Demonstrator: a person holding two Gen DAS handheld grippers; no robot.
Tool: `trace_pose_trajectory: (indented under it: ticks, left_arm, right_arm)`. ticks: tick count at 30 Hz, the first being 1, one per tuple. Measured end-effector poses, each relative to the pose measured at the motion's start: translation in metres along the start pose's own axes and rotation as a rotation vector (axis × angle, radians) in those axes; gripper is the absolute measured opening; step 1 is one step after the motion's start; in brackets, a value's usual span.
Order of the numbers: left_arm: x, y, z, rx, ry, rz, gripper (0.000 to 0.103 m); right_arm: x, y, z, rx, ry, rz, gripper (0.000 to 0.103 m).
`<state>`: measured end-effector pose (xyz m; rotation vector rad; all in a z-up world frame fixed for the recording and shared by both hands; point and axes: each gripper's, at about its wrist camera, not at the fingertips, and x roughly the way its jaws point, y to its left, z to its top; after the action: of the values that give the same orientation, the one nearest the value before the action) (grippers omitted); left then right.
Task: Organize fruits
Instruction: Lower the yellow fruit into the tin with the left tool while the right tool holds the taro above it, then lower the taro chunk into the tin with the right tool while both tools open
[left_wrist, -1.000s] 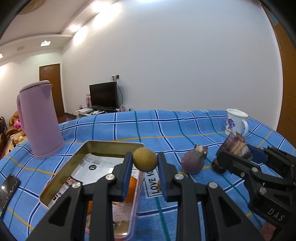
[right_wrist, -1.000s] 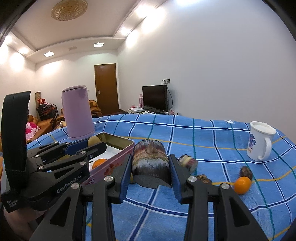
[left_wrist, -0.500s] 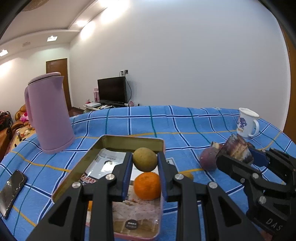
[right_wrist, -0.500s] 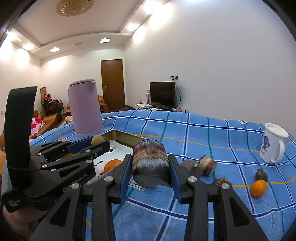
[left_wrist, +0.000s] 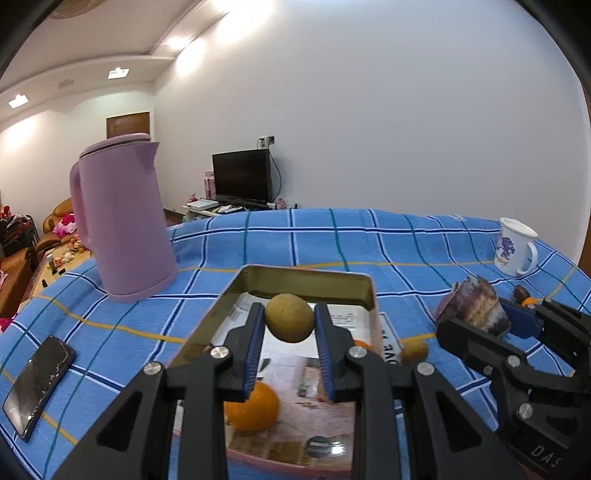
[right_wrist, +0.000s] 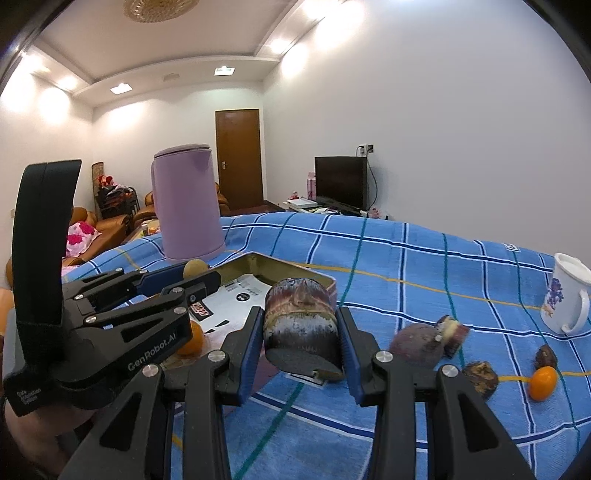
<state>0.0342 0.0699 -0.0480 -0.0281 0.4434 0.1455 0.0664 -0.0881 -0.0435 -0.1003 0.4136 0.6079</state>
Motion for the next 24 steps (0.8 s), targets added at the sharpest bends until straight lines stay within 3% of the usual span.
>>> trace_pose_trajectory:
  ticks: [11,24]
  left_arm:
    - [0.013,0.033,0.0,-0.029,0.063,0.04,0.028]
    - [0.032,0.043,-0.002,-0.039,0.167,0.047,0.028]
  right_arm:
    - [0.022,0.028,0.007,-0.046,0.039,0.055,0.041]
    - [0.046,0.034,0.01,-0.046,0.114,0.118,0.041]
